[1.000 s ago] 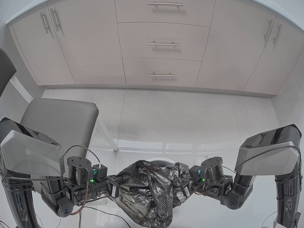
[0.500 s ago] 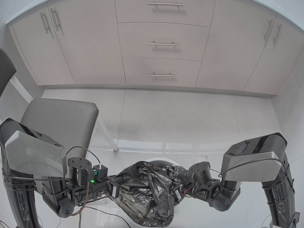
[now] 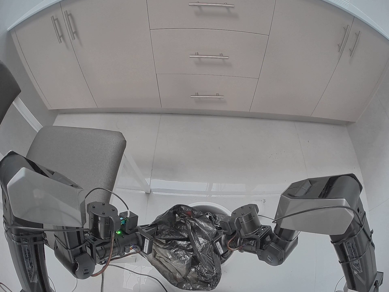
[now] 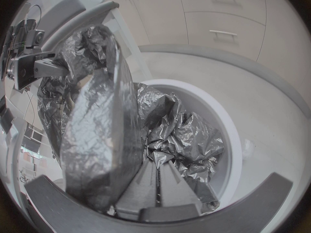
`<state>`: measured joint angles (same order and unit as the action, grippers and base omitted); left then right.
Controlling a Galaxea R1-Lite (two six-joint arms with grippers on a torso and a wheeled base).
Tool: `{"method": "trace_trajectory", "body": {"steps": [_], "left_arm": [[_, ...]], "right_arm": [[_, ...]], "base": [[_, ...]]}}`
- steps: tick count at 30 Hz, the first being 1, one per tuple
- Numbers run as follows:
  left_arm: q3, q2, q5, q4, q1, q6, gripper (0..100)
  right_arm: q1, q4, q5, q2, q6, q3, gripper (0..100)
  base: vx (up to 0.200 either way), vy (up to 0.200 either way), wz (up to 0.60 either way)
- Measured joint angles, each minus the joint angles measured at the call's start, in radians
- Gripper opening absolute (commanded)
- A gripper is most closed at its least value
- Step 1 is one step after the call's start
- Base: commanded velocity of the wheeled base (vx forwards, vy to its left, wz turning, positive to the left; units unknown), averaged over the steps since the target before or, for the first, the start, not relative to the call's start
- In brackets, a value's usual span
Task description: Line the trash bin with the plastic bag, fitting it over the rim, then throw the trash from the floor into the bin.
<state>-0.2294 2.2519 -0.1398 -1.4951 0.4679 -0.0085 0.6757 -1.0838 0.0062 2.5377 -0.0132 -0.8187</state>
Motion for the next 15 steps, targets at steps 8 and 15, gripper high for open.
{"method": "trace_trajectory", "body": {"steps": [8,15], "left_arm": [[0.000,0.002,-0.001,0.000,0.001,0.000,0],[0.000,0.006,-0.001,0.000,0.003,0.000,0]], "right_arm": [[-0.013,0.162,0.023,-0.002,0.070,-0.071,0],[-0.020,0.189,0.027,-0.007,0.074,-0.090,0]], "base": [[0.000,0.000,0.00],[0.000,0.000,0.00]]}}
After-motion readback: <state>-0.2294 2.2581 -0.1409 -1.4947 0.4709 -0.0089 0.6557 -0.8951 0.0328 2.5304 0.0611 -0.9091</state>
